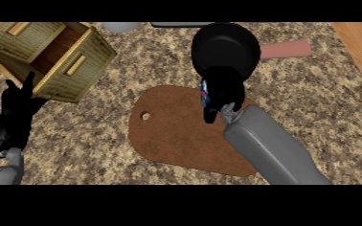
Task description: Pick the can from the cutting board and place it in the pot
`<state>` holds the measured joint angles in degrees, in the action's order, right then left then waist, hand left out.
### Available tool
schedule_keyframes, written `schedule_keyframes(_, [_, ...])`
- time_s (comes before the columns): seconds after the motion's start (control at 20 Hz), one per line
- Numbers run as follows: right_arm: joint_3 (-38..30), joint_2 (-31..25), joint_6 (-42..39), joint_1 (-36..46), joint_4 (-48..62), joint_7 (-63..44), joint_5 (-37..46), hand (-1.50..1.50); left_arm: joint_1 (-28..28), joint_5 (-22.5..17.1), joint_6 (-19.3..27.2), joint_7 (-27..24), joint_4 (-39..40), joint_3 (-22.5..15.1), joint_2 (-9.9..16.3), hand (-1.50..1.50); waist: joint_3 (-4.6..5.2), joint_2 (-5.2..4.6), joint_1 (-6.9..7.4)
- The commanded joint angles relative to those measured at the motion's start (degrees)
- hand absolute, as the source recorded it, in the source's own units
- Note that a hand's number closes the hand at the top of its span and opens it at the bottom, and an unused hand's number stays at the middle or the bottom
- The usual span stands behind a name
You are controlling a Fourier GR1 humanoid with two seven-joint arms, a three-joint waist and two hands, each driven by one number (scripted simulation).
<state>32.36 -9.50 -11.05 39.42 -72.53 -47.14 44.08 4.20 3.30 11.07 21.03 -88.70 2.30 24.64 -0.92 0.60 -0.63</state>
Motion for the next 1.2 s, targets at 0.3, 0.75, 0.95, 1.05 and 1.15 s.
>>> schedule_keyframes(0.3, [-18.1,-37.4,-0.8,-3.4,2.1,38.6,-9.4,1.5,-3.7,-0.8,-0.1,1.9,0.5,1.2,-0.2,0.0,0.62,-1.34,-2.53])
schedule_keyframes(0.75, [-38.7,-43.4,3.9,-0.9,7.5,63.1,-26.7,1.5,-3.6,-0.7,-1.3,1.2,2.1,0.7,-0.6,0.0,0.76,-0.73,-1.01])
schedule_keyframes(0.95, [-43.7,-43.5,3.6,2.0,8.8,67.2,-30.8,1.5,-2.2,-1.0,-1.8,1.6,2.8,0.5,-1.2,0.0,0.88,-0.78,0.05])
schedule_keyframes(1.05, [-43.4,-44.1,1.8,5.8,10.8,66.9,-30.4,1.5,-1.0,-1.4,-3.3,1.9,3.3,0.3,-1.0,0.0,0.93,-0.91,1.08])
schedule_keyframes(1.15, [-44.1,-45.6,0.3,6.9,9.0,65.8,-30.9,1.5,-2.6,1.1,-2.0,3.2,0.0,-0.9,-1.1,0.0,0.93,-0.62,1.13])
